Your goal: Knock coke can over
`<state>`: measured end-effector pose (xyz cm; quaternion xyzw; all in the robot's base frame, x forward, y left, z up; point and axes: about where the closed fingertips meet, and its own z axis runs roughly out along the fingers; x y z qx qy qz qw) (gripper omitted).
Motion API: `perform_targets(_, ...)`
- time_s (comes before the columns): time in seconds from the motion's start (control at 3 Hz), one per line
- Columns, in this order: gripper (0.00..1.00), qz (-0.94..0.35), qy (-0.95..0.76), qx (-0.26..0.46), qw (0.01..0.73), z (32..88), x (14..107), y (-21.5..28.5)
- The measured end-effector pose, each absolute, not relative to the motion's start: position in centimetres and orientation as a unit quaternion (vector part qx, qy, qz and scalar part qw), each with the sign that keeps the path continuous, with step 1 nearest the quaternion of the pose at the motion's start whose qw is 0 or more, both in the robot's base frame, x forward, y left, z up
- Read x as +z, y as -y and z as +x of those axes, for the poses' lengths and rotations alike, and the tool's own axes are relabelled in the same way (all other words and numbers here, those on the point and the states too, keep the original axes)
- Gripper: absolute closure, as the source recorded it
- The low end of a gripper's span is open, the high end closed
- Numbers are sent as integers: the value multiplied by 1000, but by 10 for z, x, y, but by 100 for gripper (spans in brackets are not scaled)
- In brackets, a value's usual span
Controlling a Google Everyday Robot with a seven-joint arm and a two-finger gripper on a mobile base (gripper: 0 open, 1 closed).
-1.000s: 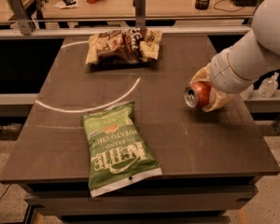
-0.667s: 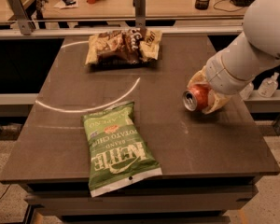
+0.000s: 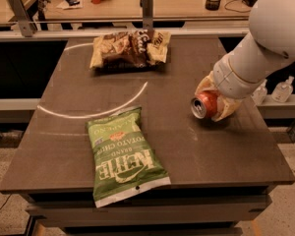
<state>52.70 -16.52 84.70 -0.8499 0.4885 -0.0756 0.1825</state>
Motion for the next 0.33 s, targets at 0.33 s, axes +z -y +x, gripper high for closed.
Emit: perform_targets(0.33, 48, -850, -488, -76, 182, 526, 847, 164)
